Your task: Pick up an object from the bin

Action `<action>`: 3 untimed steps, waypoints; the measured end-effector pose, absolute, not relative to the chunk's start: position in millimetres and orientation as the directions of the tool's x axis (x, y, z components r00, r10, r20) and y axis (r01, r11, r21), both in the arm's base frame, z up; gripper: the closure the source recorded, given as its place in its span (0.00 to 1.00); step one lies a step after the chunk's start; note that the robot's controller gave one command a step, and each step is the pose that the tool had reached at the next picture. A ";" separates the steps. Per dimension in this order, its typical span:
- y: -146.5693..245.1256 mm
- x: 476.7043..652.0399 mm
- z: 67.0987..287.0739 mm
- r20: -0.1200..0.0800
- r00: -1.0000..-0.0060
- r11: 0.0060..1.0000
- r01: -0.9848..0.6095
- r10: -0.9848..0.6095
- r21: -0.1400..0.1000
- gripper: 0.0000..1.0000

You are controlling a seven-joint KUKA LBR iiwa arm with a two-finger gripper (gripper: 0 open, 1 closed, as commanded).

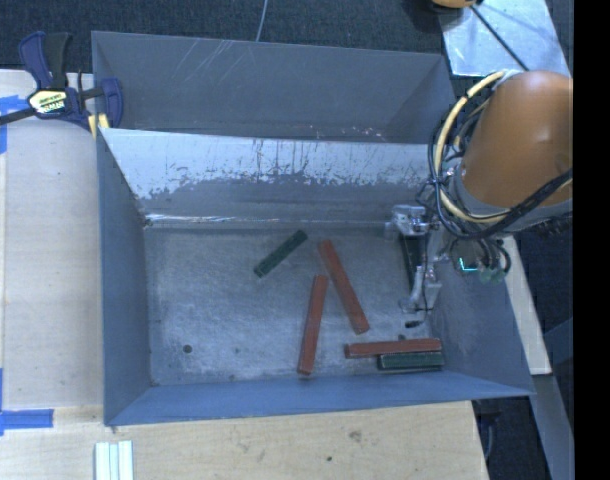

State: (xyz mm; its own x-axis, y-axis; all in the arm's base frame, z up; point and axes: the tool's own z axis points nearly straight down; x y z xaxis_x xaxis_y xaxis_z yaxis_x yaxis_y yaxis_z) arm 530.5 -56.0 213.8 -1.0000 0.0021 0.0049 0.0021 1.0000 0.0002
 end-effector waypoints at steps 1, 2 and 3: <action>-55.8 532.1 218.4 -0.004 -1.000 1.000 0.000 0.000 -0.001 0.00; -47.8 527.3 177.2 -0.007 -0.996 0.996 -0.094 -0.094 -0.002 0.00; -7.8 520.6 166.0 0.002 -0.986 0.986 -0.169 -0.169 -0.002 0.00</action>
Offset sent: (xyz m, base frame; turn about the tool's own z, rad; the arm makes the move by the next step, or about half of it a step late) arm -0.0186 0.0287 -0.1438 -0.3297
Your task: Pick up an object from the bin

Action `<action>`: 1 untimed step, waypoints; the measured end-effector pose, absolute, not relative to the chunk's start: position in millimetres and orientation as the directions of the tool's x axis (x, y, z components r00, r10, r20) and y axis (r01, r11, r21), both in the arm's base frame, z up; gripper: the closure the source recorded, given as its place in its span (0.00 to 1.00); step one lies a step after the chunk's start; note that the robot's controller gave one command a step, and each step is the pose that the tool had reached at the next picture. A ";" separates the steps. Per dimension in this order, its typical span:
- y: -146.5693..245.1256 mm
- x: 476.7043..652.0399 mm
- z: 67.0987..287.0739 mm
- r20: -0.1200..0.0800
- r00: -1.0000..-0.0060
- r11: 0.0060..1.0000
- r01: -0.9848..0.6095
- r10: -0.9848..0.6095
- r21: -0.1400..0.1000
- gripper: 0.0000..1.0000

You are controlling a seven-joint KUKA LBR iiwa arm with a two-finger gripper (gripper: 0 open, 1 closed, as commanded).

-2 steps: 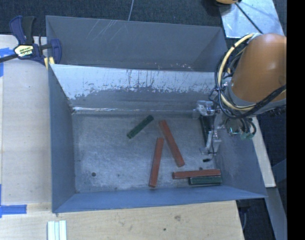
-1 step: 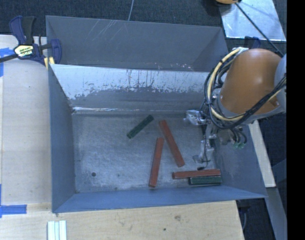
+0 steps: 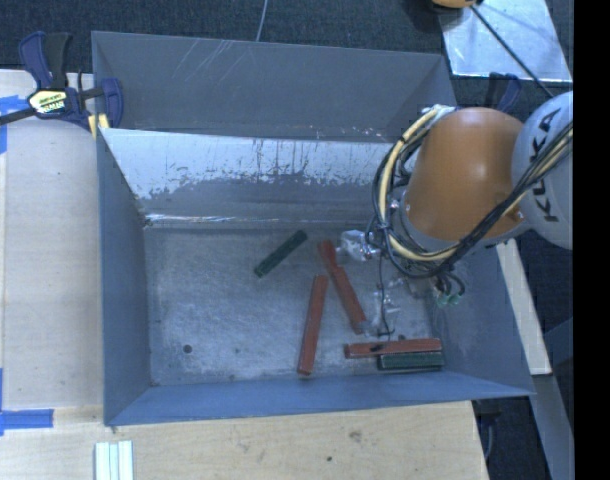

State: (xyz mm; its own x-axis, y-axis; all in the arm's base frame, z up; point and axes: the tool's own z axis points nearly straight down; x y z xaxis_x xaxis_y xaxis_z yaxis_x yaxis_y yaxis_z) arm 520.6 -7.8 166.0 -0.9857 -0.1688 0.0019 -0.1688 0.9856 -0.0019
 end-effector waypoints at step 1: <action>14.6 517.6 121.5 -0.009 -0.923 0.923 -0.385 -0.385 -0.001 0.00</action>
Offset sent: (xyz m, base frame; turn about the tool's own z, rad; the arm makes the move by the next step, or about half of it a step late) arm 0.0264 0.0097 -0.0935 -0.4650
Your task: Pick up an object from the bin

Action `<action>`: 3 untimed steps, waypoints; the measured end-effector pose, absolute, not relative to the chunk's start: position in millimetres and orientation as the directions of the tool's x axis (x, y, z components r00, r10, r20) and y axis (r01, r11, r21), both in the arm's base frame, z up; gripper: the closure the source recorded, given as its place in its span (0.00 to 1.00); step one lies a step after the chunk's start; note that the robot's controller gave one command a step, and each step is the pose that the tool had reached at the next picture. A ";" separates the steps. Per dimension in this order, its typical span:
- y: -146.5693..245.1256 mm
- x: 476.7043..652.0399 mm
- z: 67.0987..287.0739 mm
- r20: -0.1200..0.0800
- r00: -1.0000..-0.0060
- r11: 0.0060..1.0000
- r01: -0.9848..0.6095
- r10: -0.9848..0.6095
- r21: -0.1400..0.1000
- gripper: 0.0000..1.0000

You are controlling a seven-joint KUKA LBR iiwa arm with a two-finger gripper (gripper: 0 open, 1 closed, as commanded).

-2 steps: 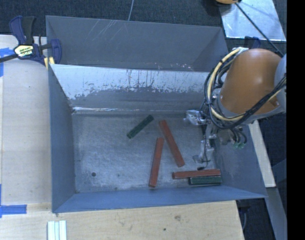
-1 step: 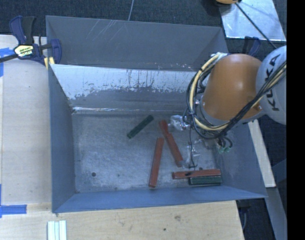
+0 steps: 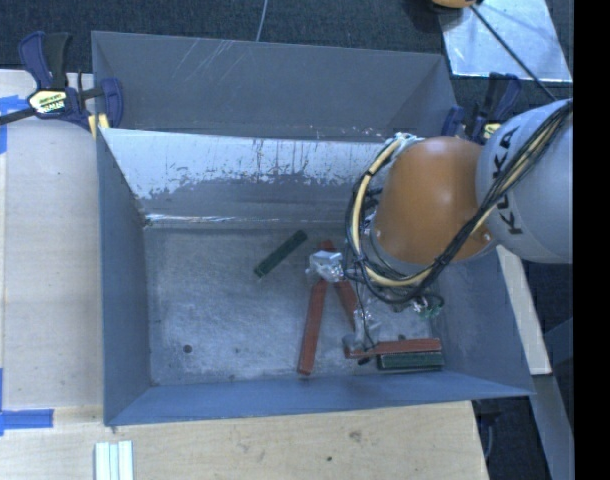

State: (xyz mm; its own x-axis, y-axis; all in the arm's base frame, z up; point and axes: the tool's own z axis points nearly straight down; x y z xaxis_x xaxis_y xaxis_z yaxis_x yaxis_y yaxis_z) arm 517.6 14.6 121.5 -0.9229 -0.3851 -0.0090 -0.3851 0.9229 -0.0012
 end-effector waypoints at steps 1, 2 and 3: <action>1.9 548.0 72.9 -0.005 -0.806 0.806 -0.592 -0.592 -0.002 1.00; 1.9 548.1 72.9 -0.005 -0.806 0.806 -0.592 -0.592 -0.002 1.00; -6.4 548.2 201.2 -0.003 -0.764 0.764 -0.645 -0.645 -0.001 1.00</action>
Offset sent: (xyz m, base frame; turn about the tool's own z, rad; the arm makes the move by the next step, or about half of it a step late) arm 0.0000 0.0000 0.0000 0.0000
